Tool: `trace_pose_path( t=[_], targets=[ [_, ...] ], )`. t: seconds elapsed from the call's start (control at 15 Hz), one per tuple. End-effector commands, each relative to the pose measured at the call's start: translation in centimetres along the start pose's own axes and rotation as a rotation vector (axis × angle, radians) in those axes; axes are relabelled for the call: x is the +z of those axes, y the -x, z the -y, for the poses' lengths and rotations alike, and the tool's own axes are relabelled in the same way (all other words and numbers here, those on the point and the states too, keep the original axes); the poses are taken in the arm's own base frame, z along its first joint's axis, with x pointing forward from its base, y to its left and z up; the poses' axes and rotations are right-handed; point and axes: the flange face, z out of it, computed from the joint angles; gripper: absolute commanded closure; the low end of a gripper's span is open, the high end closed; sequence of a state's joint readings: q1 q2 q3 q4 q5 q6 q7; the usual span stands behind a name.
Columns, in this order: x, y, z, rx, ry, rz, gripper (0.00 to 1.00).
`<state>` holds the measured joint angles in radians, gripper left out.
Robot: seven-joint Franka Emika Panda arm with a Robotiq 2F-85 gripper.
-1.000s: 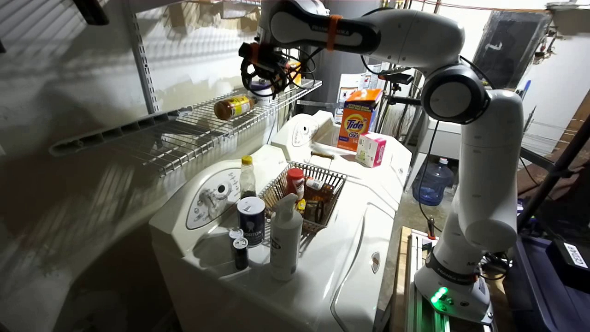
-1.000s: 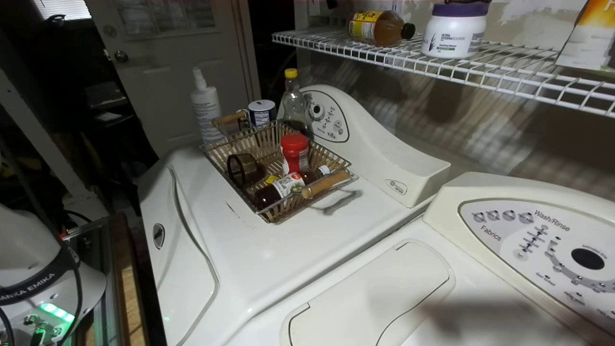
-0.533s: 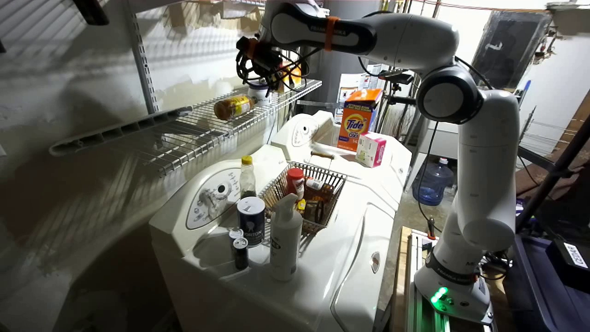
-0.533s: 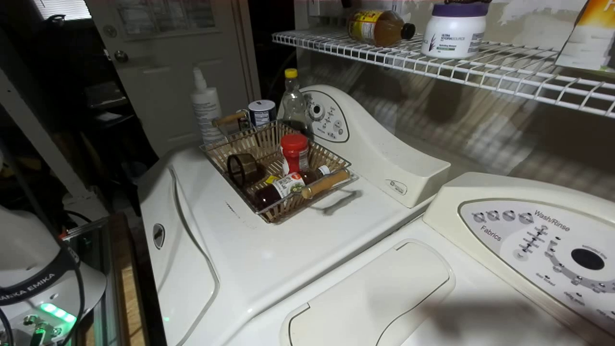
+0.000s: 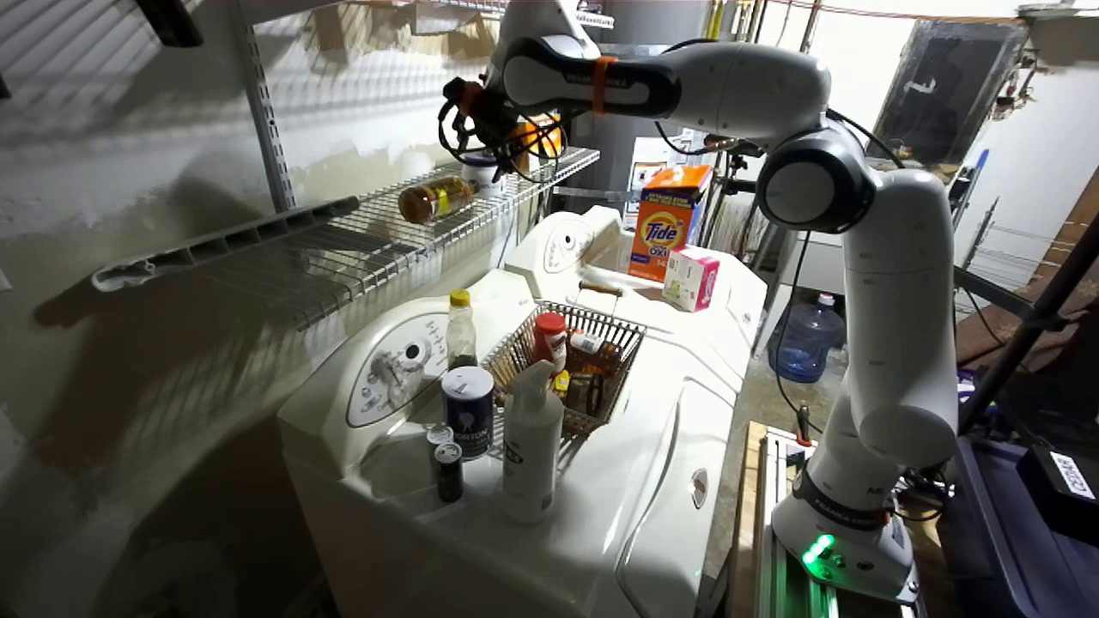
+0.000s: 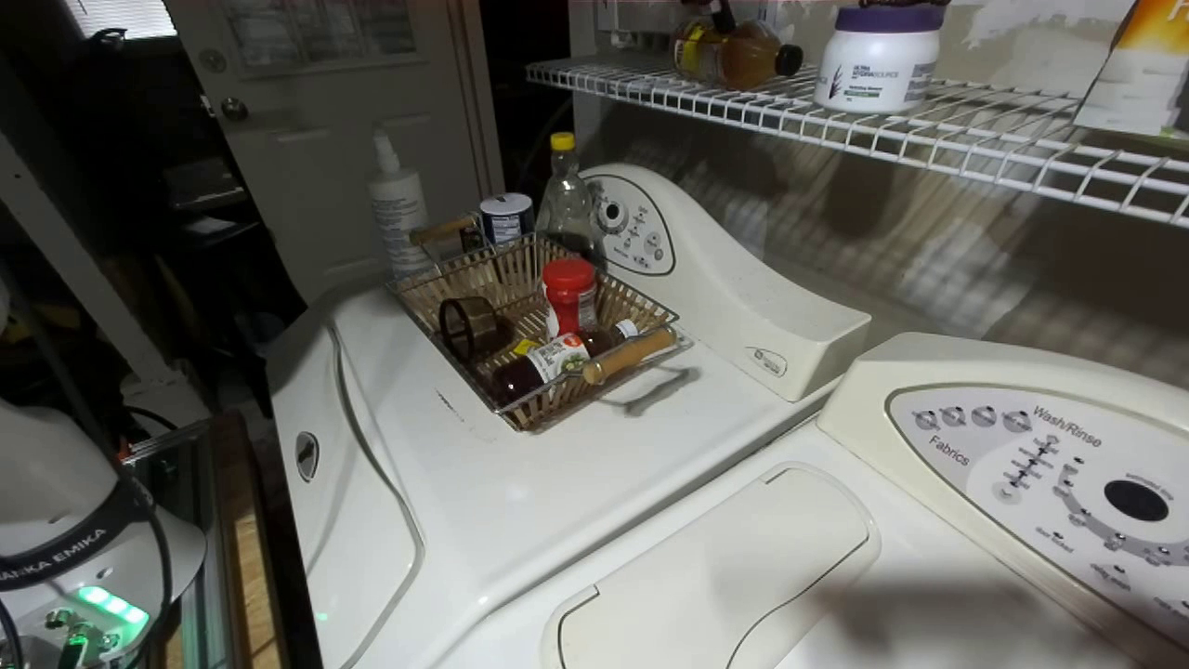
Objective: Place the vinegar bottle on the bottom shelf upright.
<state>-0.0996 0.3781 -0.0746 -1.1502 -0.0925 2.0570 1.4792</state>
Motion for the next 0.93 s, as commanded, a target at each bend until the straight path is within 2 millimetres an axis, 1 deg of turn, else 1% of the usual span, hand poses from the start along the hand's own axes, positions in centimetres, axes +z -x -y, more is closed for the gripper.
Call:
trace_pose_path(
  t=[0.0,0.33,0.87],
  targets=[
    [1.4,-1.0,-0.1,0.062,0.004,-0.025,0.00],
    [3.2,-1.6,-0.6,0.083,0.035,-0.024,0.00],
    [5.0,-1.0,-0.8,0.098,0.068,0.004,0.00]
  ],
)
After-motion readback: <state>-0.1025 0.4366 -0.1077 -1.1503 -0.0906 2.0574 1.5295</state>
